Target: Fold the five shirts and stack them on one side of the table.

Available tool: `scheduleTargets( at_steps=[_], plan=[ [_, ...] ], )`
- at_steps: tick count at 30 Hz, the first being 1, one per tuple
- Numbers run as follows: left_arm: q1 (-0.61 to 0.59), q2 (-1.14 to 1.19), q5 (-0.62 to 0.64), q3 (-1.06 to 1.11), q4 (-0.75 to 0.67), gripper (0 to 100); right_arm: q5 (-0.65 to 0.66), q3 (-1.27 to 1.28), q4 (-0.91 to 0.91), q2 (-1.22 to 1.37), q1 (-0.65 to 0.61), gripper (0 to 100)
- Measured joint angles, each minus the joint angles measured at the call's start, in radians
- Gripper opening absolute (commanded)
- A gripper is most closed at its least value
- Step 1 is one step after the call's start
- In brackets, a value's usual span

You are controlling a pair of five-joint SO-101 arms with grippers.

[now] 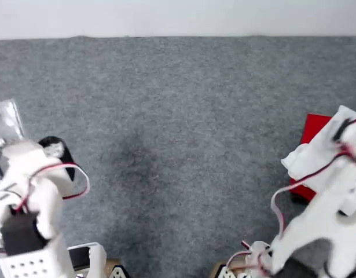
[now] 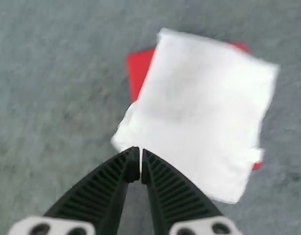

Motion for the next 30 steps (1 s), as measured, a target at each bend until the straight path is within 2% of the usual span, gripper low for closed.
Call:
scheduleTargets(
  at_steps=[5, 9, 13, 18, 23, 30],
  plan=[
    [0.098, -0.192, 0.029, 0.23, -0.132, 1, -0.02, 0.288, -0.011, -0.203, -0.129, 0.9],
    [0.138, -0.348, 0.035, 0.417, -0.23, 1, -0.103, 0.537, -0.14, -0.367, -0.186, 0.9],
    [0.169, -0.482, 0.035, 0.589, -0.29, 1, -0.13, 0.816, -0.319, -0.526, -0.279, 0.9],
    [0.224, -0.612, 0.035, 0.743, -0.301, 1, -0.135, 1.151, -0.505, -0.729, -0.397, 0.9],
    [0.241, -0.655, 0.034, 0.847, -0.308, 1, -0.135, 1.413, -0.626, -0.924, -0.463, 0.9],
    [0.241, -0.657, -0.049, 0.939, -0.31, 1, -0.135, 1.686, -0.654, -1.198, -0.476, 0.9]
  ],
)
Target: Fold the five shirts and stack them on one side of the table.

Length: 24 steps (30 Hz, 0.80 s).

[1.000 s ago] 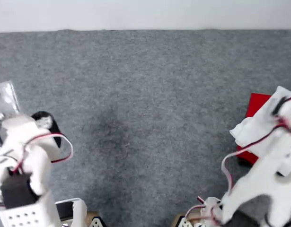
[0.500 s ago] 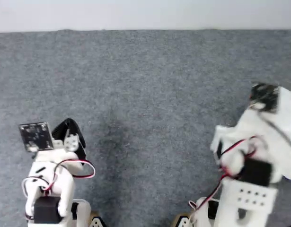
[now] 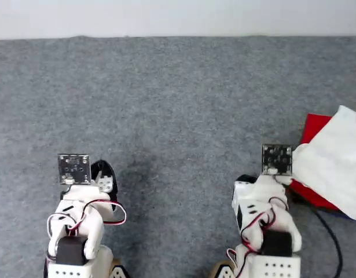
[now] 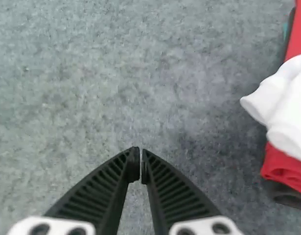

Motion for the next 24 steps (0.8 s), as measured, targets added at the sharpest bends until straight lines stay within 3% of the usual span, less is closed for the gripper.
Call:
scheduleTargets(
  at_steps=[4, 13, 24],
  plan=[
    [0.002, -0.002, -0.002, 0.064, -0.032, 1, 0.035, 0.144, 0.0, -0.143, 0.003, 0.9],
    [0.002, -0.002, -0.002, 0.103, -0.058, 1, 0.115, 0.184, 0.002, -0.129, 0.002, 0.9],
    [0.009, -0.002, -0.002, 0.103, 0.15, 1, 0.115, 0.184, 0.18, -0.129, 0.0, 0.9]
  ],
)
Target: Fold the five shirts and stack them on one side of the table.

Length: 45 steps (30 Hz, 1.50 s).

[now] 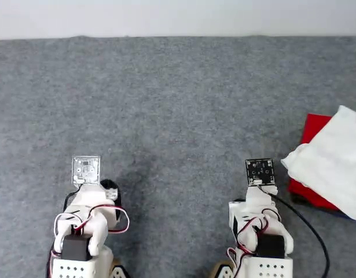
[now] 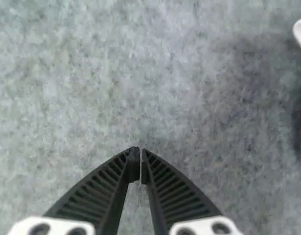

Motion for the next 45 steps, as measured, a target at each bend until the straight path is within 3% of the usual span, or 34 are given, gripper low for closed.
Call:
scheduleTargets(
  at_steps=[5, 45],
  plan=[
    [-0.002, 0.0, 0.0, 0.0, 0.081, 1, 0.0, 0.0, 0.02, 0.0, 0.0, 0.9],
    [-0.002, 0.0, 0.0, 0.0, 0.083, 1, 0.0, 0.0, 0.02, 0.0, 0.0, 0.9]
  ],
)
